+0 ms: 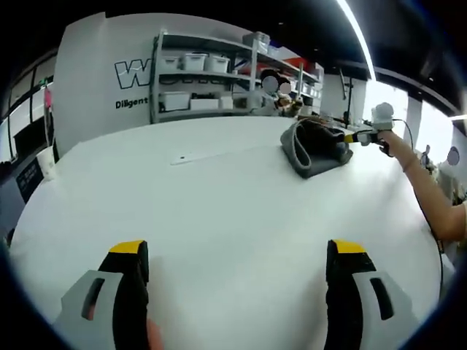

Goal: Open the folded towel by lifting each exposed corner and separating the folded layers until the towel lies flat within the target outline without major curled edges

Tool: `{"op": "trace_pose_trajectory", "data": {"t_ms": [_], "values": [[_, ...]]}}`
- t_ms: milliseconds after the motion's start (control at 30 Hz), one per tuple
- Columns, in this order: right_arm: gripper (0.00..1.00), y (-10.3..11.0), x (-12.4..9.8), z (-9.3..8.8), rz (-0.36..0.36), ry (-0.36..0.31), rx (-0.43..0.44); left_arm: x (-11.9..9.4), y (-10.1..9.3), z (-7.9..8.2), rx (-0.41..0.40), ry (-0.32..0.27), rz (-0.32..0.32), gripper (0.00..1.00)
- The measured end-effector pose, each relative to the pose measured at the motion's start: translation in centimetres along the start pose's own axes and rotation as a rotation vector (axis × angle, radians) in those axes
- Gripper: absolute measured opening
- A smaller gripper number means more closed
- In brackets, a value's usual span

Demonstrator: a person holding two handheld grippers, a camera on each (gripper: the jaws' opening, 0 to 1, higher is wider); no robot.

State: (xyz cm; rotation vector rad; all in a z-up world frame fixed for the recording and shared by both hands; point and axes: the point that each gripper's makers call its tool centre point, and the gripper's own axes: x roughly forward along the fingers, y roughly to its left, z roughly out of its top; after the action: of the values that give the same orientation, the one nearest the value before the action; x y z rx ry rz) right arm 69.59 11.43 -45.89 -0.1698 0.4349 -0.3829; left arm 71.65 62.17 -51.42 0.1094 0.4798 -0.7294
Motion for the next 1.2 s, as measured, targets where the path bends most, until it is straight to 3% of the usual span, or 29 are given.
{"op": "trace_pose_trajectory", "data": {"t_ms": [67, 233, 367, 433, 600, 667, 767, 933, 1000, 1200], "values": [[0.82, 0.2, -0.2, 0.4, -0.004, 0.018, -0.017, 0.0, -0.1, 0.1, 0.003, -0.001, -0.002, 1.00], [0.99, 2.3, -1.6, 1.5, 0.072, 0.032, -0.056, -0.2, 0.0, 0.4, -0.002, -0.012, -0.006, 1.00], [0.99, 5.1, -3.8, 0.6, 0.177, 0.056, -0.079, -0.4, -0.1, 0.6, -0.006, -0.023, -0.005, 1.00], [1.00, 6.1, -3.8, 0.4, 0.236, 0.061, -0.046, -0.5, 0.0, 0.7, -0.005, -0.022, -0.005, 1.00], [1.00, 8.4, -4.7, -0.9, 0.306, 0.073, -0.033, -0.6, 0.0, 0.6, -0.001, -0.020, -0.004, 1.00], [1.00, 10.2, -5.7, -1.5, 0.375, 0.088, -0.039, -0.8, 0.1, 0.7, 0.000, -0.019, 0.000, 1.00], [1.00, 11.9, -6.7, -1.4, 0.432, 0.058, -0.030, -0.9, 0.2, 1.1, 0.000, -0.029, 0.005, 1.00], [0.99, 14.6, -7.0, -0.8, 0.491, 0.039, -0.036, -0.9, -0.2, 1.4, 0.011, -0.036, -0.004, 1.00], [0.99, 15.1, -7.0, -1.0, 0.500, 0.048, -0.084, -0.9, -0.2, 1.3, 0.012, -0.032, -0.009, 1.00], [0.99, 15.9, -6.8, -1.2, 0.501, 0.040, -0.115, -1.1, 0.1, 1.2, 0.008, -0.030, -0.001, 1.00]]}}
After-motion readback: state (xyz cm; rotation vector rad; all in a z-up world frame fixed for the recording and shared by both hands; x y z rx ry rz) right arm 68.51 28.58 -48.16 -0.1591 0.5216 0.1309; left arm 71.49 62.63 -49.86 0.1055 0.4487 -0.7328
